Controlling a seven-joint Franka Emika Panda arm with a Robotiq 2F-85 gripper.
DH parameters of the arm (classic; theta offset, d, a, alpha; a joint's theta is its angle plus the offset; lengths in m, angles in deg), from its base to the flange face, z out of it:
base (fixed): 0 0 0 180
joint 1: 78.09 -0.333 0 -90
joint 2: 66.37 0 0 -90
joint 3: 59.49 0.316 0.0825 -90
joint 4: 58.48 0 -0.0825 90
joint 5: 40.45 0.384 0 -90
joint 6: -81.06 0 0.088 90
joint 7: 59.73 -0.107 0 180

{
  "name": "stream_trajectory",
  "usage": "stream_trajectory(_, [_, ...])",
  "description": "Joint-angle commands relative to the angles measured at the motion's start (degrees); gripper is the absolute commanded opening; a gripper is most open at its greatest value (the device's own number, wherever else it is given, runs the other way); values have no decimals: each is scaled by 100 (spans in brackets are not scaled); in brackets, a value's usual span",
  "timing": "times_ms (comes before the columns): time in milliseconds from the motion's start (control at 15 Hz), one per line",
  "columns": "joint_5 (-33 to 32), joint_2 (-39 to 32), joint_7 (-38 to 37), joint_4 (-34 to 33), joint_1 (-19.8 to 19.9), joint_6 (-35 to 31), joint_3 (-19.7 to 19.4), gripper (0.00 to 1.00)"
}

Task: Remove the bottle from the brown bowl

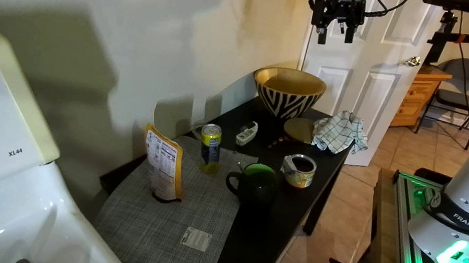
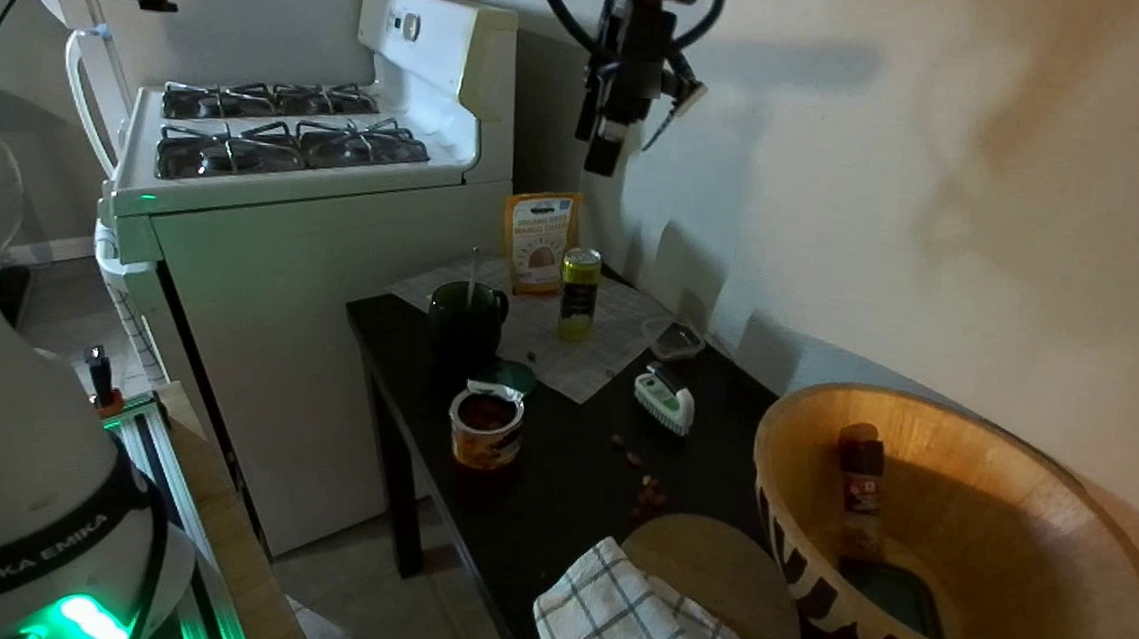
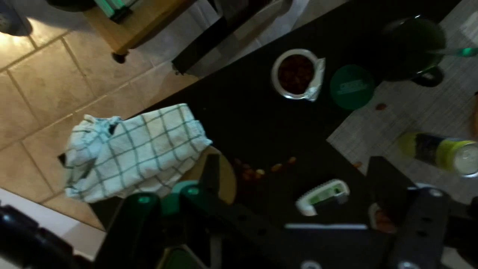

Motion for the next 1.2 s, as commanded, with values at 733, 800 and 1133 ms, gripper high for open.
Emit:
stream_trajectory(733, [-424, -1185, -844, -755, 891, -1348, -1026, 100])
stream_trajectory(800, [-424, -1183, -844, -755, 884, -1348, -1016, 100])
stream_trajectory(1133, [195, -2325, -2132, -1344, 1072, -1576, -1315, 100])
